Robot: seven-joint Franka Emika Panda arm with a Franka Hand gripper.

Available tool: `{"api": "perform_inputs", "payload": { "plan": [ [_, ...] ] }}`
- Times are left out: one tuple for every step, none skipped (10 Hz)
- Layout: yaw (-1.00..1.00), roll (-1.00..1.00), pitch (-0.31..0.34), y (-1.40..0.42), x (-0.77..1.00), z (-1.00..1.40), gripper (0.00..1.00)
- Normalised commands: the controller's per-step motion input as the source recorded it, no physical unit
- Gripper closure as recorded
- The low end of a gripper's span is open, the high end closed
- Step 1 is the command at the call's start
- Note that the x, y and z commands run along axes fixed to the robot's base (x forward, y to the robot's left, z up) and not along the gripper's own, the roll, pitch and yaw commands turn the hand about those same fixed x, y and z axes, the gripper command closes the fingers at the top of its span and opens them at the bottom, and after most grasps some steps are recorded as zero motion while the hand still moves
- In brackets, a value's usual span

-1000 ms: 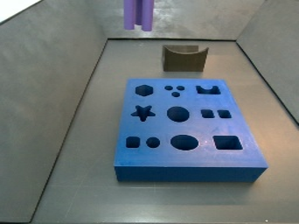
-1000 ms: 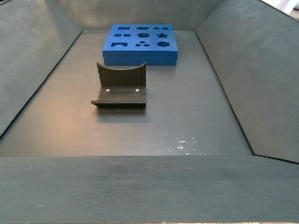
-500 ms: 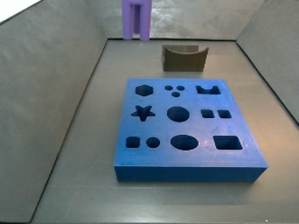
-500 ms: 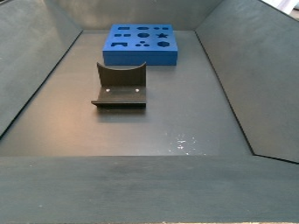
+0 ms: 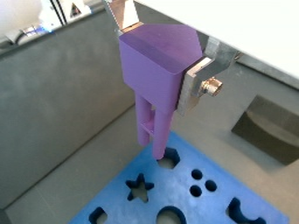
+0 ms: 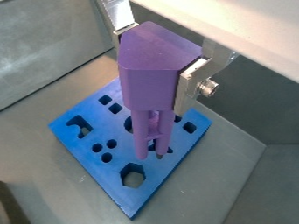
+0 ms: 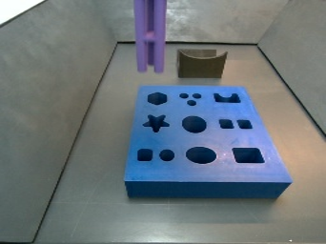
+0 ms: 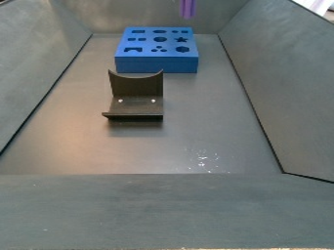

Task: Pick up the 3 prong object. Move up. Move to above the board. Insert the 3 prong object.
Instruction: Insert the 3 prong object.

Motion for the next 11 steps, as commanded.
{"api": "perform_inputs", "payload": {
  "plan": [
    [-0.23,0.06,-0.076,0.0,0.4,-0.25,1.0],
    [-0.31,0.0,-0.021,0.0,0.59,-0.17,1.0],
    [-0.33,-0.01,-0.127,0.0,0.56,-0.16,1.0],
    [-0.34,-0.11,-0.187,0.0,0.57,-0.16,1.0],
    [-0.31,-0.02,-0.186,0.0,0.64,-0.34,1.0],
    [-0.24,0.0,-0.16,0.0,0.73,-0.34,1.0],
    [-0.21,0.0,-0.151,0.0,0.79,-0.31,1.0],
    [-0.23,-0.02,-0.141,0.0,0.81,-0.23,1.0],
    [-0.23,-0.05,-0.109,0.0,0.83,-0.15,1.0],
    [-0.22,0.0,-0.071,0.0,0.73,-0.14,1.0],
    [-0.18,0.21,0.0,0.0,0.63,-0.09,1.0]
  ]
}}
